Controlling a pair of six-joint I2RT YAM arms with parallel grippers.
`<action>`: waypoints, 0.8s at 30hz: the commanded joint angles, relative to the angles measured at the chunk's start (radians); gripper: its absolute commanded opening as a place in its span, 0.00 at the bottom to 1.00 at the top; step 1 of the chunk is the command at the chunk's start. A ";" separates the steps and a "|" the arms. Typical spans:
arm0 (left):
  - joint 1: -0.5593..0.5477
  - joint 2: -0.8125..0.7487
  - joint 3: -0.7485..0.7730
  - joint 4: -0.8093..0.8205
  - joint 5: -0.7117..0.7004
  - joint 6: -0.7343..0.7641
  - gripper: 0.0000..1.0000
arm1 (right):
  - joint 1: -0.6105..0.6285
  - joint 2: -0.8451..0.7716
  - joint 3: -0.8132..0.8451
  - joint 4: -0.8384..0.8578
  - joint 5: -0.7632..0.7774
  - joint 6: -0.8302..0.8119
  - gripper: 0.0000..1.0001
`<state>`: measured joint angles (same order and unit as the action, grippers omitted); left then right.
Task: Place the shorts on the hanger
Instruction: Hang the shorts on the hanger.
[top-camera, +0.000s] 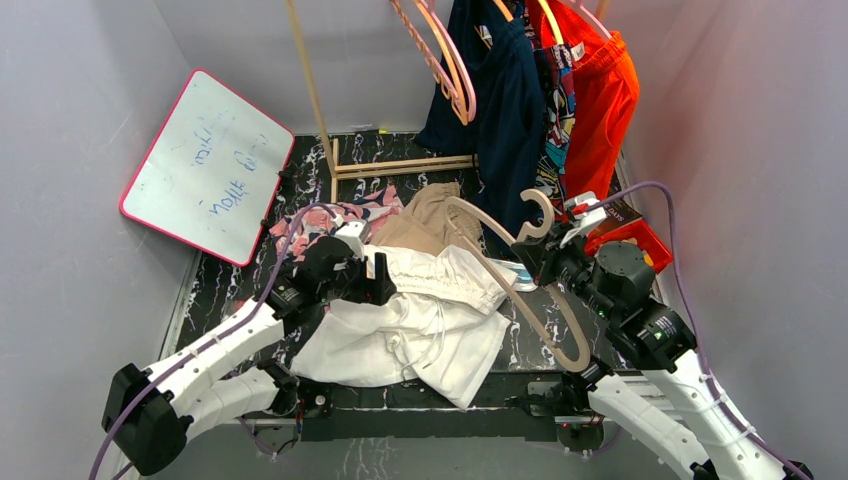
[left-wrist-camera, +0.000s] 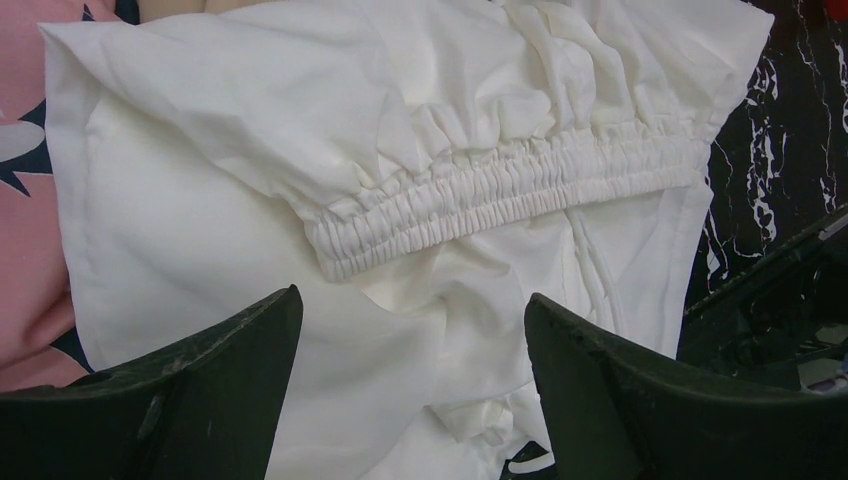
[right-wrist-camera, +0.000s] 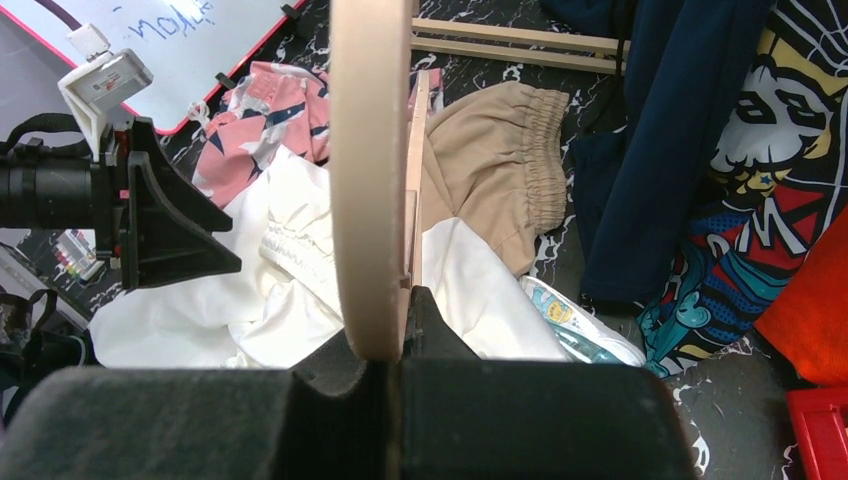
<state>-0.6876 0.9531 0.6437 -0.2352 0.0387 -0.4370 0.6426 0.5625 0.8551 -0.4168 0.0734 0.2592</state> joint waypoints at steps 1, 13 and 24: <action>-0.003 0.033 0.022 0.015 -0.035 -0.030 0.80 | 0.003 0.000 -0.003 0.090 -0.023 0.007 0.00; -0.024 0.031 0.033 -0.046 -0.057 0.297 0.74 | 0.003 -0.014 -0.010 0.111 -0.037 -0.024 0.00; -0.065 0.121 0.007 0.016 -0.149 0.295 0.83 | 0.002 -0.028 -0.021 0.116 -0.032 -0.028 0.00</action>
<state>-0.7399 1.0813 0.6495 -0.2588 -0.0494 -0.1562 0.6426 0.5526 0.8349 -0.3809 0.0414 0.2459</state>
